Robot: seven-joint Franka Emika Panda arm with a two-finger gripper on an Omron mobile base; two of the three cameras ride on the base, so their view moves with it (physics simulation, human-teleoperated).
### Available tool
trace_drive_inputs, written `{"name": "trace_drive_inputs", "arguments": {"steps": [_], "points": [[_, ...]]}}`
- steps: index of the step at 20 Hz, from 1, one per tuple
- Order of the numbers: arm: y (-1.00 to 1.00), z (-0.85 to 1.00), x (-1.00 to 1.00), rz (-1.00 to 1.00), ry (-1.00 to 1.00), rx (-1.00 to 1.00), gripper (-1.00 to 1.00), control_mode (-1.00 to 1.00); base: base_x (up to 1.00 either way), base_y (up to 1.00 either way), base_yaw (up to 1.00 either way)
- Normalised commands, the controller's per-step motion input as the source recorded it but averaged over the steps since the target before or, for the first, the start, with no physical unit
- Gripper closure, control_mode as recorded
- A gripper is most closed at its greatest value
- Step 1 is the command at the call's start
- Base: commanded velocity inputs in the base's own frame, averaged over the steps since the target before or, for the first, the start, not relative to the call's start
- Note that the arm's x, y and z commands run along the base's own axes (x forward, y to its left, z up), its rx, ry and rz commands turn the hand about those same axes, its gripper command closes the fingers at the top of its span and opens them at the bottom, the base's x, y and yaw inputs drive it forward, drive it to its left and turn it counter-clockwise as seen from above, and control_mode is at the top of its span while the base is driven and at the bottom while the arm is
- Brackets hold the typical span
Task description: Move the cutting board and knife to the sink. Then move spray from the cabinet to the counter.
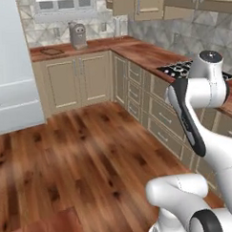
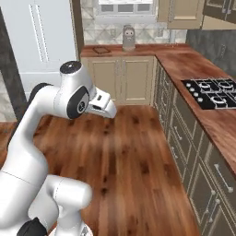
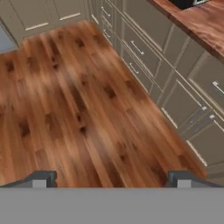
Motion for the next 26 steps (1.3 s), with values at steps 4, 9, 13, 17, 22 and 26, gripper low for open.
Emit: {"name": "trace_drive_inputs", "arguments": {"steps": [4, 9, 13, 17, 22, 26], "points": [[0.00, 0.00, 0.00, 0.00, 0.00, 0.00, -1.00, 1.00, 0.97, 0.36, -0.11], [0.00, 0.00, 0.00, 0.00, 0.00, 0.00, -1.00, 1.00, 1.00, 0.01, 0.03], [0.00, 0.00, 0.00, 0.00, 0.00, 0.00, -1.00, 1.00, 1.00, -0.13, 0.10], [0.00, 0.00, 0.00, 0.00, 0.00, 0.00, -1.00, 1.00, 1.00, 0.00, 0.15], [0.00, 0.00, 0.00, 0.00, 0.00, 0.00, -1.00, 1.00, 1.00, 0.00, 0.16], [0.00, 0.00, 0.00, 0.00, 0.00, 0.00, -1.00, 1.00, 1.00, 0.00, 0.19]]}}
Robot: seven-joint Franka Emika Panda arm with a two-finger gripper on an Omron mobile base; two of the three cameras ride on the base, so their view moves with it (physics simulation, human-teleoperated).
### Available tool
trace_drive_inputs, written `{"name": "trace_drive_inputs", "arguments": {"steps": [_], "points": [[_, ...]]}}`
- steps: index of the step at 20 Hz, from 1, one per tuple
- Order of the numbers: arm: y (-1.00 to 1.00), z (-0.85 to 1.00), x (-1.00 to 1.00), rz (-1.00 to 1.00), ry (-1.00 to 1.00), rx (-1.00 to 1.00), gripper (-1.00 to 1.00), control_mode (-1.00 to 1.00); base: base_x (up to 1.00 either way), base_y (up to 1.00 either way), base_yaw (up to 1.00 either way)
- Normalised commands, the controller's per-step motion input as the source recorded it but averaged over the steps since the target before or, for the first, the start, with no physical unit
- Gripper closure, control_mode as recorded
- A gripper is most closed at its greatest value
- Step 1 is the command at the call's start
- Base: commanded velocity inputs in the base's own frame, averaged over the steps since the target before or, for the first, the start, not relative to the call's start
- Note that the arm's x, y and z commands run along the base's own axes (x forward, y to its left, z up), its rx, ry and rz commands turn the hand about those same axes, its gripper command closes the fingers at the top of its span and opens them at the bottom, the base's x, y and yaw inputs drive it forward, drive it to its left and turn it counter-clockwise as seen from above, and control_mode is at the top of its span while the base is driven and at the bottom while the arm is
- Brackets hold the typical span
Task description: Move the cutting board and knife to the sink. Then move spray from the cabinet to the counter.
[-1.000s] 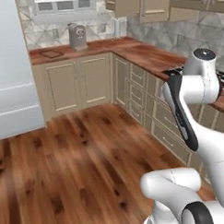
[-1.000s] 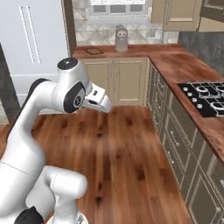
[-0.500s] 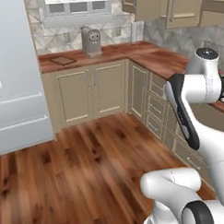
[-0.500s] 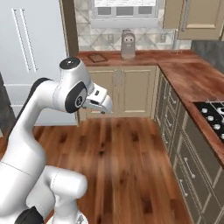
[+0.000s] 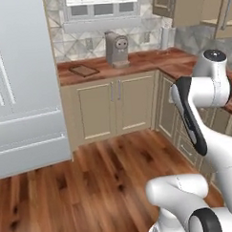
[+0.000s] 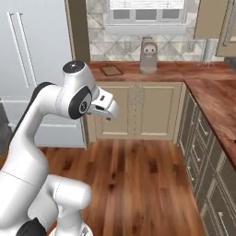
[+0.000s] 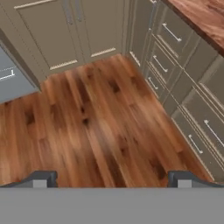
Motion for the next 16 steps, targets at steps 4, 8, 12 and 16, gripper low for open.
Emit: {"name": "trace_drive_inputs", "arguments": {"steps": [4, 8, 12, 16], "points": [[0.00, 0.00, 0.00, 0.00, 0.00, 0.00, -1.00, 1.00, 1.00, -0.02, 0.21], [0.00, 0.00, 0.00, 0.00, 0.00, 0.00, -1.00, 1.00, 1.00, 0.00, 0.20], [0.00, 0.00, 0.00, 0.00, 0.00, 0.00, -1.00, 1.00, 1.00, 0.00, 0.20], [0.00, 0.00, 0.00, 0.00, 0.00, 0.00, -1.00, 1.00, 0.82, 0.00, 0.23]]}}
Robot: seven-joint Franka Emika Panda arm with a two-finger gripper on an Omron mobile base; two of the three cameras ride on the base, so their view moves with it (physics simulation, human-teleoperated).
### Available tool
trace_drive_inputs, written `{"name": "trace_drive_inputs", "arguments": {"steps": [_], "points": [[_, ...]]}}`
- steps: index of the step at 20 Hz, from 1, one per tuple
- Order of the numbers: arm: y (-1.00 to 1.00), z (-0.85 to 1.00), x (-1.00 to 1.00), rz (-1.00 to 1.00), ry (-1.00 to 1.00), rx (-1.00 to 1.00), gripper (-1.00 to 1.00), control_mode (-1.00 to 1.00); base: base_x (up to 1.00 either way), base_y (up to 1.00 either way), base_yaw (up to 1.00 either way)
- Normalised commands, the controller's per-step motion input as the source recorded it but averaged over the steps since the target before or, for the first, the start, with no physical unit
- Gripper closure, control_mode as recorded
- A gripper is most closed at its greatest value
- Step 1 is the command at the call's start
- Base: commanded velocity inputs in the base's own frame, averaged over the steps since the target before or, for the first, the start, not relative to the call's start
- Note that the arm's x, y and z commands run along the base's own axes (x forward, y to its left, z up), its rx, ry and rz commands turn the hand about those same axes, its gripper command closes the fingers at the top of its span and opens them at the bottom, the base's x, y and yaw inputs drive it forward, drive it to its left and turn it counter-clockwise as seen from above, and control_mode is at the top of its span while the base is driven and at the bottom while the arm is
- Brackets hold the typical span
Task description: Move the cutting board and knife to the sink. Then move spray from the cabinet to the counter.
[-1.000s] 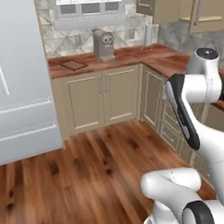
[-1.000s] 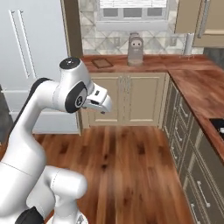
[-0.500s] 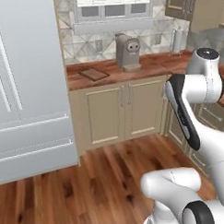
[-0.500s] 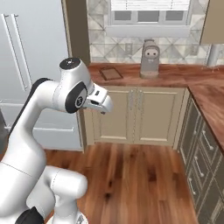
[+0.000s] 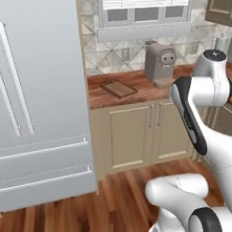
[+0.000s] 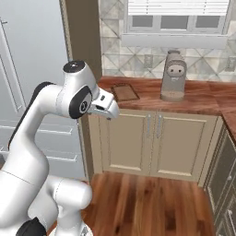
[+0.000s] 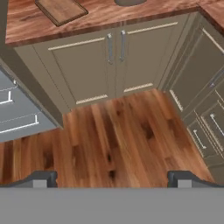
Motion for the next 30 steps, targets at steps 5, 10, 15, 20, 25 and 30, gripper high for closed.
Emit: {"name": "trace_drive_inputs", "arguments": {"steps": [5, 10, 15, 20, 25, 30], "points": [[0.00, 0.00, 0.00, 0.00, 0.00, 0.00, -1.00, 1.00, 0.31, -0.07, 0.26], [0.00, 0.00, 0.00, 0.00, 0.00, 0.00, -1.00, 1.00, 0.01, -0.31, 0.19], [0.00, 0.00, 0.00, 0.00, 0.00, 0.00, -1.00, 1.00, 0.63, -0.44, 0.20], [0.00, 0.00, 0.00, 0.00, 0.00, 0.00, -1.00, 1.00, 1.00, -0.22, 0.15], [0.00, 0.00, 0.00, 0.00, 0.00, 0.00, -1.00, 1.00, 0.80, -0.30, 0.05], [0.00, 0.00, 0.00, 0.00, 0.00, 0.00, -1.00, 1.00, 0.57, -0.38, 0.05]]}}
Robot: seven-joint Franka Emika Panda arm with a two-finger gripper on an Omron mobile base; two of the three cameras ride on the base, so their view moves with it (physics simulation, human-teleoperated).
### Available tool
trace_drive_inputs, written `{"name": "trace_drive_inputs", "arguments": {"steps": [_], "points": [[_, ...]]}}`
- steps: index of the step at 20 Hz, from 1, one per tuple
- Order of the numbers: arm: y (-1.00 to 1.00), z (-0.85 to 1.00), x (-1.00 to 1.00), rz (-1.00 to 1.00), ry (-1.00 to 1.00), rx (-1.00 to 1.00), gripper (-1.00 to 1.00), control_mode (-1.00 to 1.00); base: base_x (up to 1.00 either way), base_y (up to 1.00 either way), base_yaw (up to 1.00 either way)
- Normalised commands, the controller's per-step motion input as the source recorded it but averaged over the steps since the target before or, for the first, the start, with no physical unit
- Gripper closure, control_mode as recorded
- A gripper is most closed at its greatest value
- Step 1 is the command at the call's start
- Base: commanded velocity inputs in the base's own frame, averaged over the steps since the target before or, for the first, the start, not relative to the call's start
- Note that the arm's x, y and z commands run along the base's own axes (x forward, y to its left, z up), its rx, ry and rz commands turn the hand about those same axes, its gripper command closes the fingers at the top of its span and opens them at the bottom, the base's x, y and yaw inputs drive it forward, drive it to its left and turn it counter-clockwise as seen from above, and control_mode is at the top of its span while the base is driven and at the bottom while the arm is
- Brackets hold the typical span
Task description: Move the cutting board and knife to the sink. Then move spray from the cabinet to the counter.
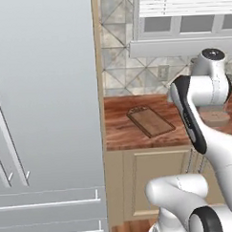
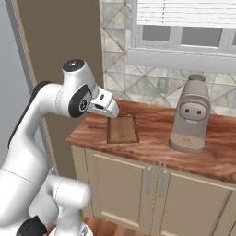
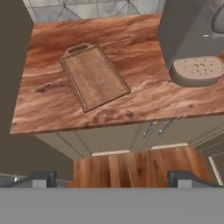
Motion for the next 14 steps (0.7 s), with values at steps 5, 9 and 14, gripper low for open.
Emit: {"name": "trace_drive_inputs", "arguments": {"steps": [5, 9, 14], "points": [[0.00, 0.00, 0.00, 0.00, 0.00, 0.00, -1.00, 1.00, 0.42, -0.29, 0.20], [0.00, 0.00, 0.00, 0.00, 0.00, 0.00, -1.00, 1.00, 0.01, -0.67, 0.34], [0.00, 0.00, 0.00, 0.00, 0.00, 0.00, -1.00, 1.00, -0.09, -1.00, 0.17]]}}
